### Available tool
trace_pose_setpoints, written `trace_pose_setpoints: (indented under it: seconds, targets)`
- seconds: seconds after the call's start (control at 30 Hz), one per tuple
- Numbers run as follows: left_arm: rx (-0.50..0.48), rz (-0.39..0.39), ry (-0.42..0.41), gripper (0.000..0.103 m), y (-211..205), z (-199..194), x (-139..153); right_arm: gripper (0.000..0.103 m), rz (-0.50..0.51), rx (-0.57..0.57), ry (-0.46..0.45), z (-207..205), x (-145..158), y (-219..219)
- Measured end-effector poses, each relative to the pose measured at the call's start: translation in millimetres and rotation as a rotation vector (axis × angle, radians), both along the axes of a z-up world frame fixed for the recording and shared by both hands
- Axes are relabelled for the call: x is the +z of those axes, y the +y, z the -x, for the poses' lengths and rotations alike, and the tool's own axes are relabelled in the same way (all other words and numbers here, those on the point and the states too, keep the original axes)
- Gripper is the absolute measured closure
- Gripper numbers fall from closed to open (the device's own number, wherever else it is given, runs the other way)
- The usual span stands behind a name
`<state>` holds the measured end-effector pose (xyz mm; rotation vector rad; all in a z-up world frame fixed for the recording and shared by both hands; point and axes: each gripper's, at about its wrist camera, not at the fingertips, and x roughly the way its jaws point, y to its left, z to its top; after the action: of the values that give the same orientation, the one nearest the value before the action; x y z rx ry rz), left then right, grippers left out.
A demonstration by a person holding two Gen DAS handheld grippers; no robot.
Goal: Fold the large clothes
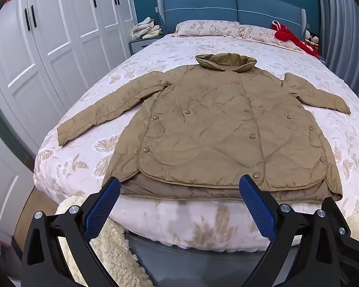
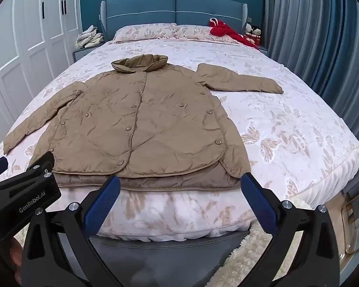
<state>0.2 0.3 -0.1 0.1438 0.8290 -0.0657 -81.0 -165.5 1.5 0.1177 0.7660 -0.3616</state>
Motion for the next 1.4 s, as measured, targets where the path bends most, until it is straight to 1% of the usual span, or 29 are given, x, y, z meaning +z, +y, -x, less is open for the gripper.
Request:
trace_pose_setpoints:
  seconds: [0.17,0.2,0.23,0.27,0.33,0.7,1.4]
  targets:
    - [0.007,0.01,0.007,0.005,2,-3,-2,0.005,-0.009,0.002,-0.002,0,-2,-2]
    - [0.007,0.011,0.007,0.006,3,-4,-3,0.005,0.017,-0.002,0.007,-1,2,3]
    - [0.008,0.011,0.007,0.006,4,-5,-3,0.005,0.016,-0.002,0.007,0,2,3]
    - [0.008,0.0,0.002,0.006,3,1,2,0.005,0.015,-0.002,0.008,0,3,3]
    - [0.007,-0.002,-0.002,0.006,4,1,3,0.005,0.021,-0.002,0.011,-2,0,5]
    - [0.011,-0.007,-0.003,0.006,4,2,11,0.005,0.02,-0.001,0.013,1,4,5]
    - [0.02,-0.008,-0.004,0.006,7,1,10,0.005,0.02,-0.001,0.015,0,4,6]
